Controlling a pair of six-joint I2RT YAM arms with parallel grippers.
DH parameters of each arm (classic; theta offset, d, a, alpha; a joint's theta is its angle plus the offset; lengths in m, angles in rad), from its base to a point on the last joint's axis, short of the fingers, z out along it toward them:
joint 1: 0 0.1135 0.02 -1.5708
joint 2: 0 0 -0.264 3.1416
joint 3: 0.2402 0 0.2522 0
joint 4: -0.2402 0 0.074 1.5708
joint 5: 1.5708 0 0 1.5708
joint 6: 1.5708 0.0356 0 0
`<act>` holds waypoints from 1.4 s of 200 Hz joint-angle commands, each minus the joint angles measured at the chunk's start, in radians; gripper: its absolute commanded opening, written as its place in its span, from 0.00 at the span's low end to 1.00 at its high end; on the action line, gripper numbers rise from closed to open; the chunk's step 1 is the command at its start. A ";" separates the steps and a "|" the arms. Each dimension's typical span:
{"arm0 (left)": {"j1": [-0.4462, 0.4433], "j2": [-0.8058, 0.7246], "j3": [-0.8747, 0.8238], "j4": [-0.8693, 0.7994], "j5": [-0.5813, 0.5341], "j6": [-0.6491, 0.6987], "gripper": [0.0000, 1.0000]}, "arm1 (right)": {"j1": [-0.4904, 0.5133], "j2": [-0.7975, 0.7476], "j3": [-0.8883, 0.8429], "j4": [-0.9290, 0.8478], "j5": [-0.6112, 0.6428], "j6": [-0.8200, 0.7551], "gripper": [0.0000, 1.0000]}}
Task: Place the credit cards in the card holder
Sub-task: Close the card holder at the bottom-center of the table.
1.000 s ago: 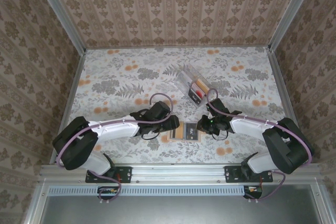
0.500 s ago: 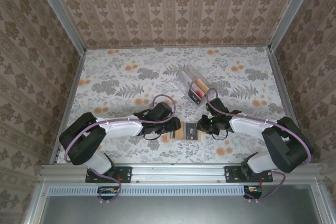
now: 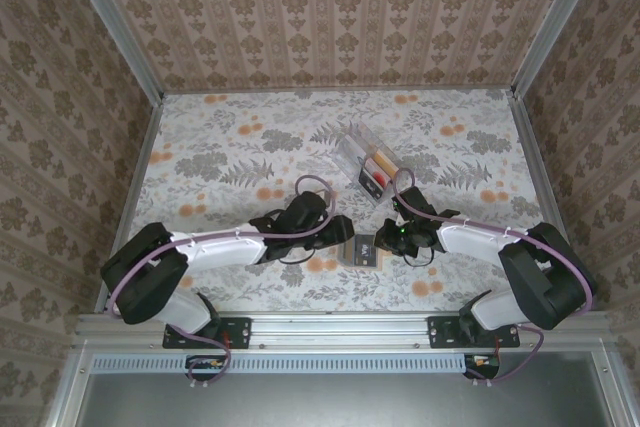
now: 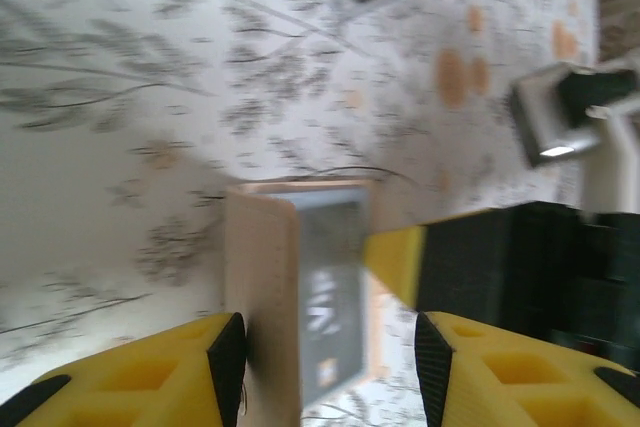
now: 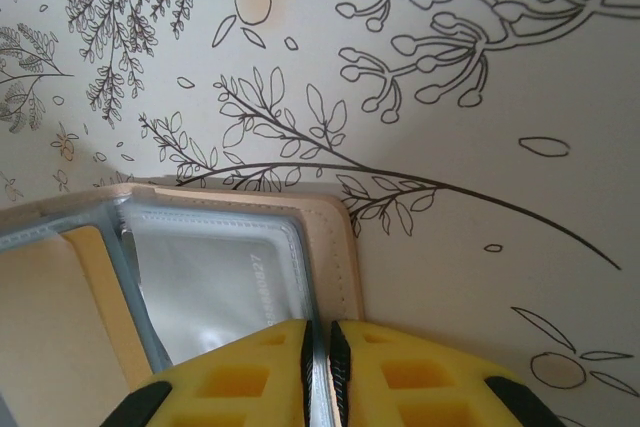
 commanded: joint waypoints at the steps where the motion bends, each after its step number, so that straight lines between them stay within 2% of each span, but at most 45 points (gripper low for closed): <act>1: -0.007 0.024 0.047 0.065 0.058 0.002 0.50 | 0.009 0.038 -0.035 -0.107 0.055 -0.003 0.19; 42: -0.021 0.144 0.106 0.118 0.139 -0.007 0.49 | 0.009 -0.022 -0.037 -0.111 0.052 0.014 0.20; 67: -0.028 0.215 0.130 0.133 0.161 -0.028 0.47 | 0.008 -0.137 -0.026 -0.166 0.088 0.024 0.22; 96: -0.030 0.290 0.127 0.220 0.188 -0.073 0.45 | 0.000 -0.265 -0.007 -0.287 0.175 0.021 0.29; 123: -0.032 0.324 0.130 0.231 0.191 -0.089 0.46 | -0.013 -0.356 -0.011 -0.368 0.248 0.010 0.36; 174: -0.033 0.314 0.123 0.192 0.174 -0.068 0.47 | -0.032 -0.347 -0.036 -0.379 0.167 0.000 0.39; 220: -0.033 0.313 0.124 0.193 0.169 -0.066 0.47 | -0.032 -0.315 -0.033 -0.349 0.117 -0.017 0.37; 280: -0.033 0.315 0.126 0.191 0.169 -0.066 0.47 | -0.032 -0.317 -0.039 -0.358 0.096 -0.028 0.26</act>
